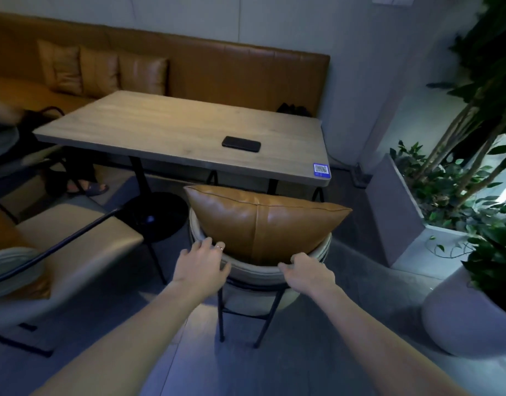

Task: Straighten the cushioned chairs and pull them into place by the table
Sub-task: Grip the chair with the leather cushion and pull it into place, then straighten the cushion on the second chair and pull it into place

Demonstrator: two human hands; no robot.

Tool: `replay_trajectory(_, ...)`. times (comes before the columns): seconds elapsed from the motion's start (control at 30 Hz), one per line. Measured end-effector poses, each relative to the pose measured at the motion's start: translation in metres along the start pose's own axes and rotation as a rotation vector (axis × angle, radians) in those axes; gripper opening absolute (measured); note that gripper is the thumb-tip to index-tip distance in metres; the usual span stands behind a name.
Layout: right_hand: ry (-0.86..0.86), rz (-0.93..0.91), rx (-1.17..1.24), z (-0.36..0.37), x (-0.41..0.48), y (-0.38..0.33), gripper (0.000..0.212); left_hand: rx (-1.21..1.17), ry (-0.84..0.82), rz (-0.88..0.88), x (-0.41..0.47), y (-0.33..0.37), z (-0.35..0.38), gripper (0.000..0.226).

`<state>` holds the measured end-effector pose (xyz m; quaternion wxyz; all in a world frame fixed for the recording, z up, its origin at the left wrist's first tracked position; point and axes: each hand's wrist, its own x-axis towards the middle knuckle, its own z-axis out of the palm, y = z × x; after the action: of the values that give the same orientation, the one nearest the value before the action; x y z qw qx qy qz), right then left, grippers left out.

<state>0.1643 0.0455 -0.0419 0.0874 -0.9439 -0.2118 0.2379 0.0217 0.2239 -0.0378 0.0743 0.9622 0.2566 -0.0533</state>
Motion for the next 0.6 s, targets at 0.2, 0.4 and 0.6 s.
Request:
replay_trajectory(0.2,0.366,-0.249,-0.114,-0.072,-0.081,-0.109,0.041,0.045,0.324,0.06,-0.041,-0.067,-0.123,0.054)
replay_trajectory(0.4,0.679,-0.462,-0.2,-0.104,-0.168,-0.241,0.052,0.097,0.538,0.044,-0.102,-0.174,-0.225,0.058)
replay_trajectory(0.6,0.949,-0.613,-0.153,-0.094,-0.241,-0.361,0.058,0.048,0.733,0.056,-0.185,-0.289,-0.289,0.059)
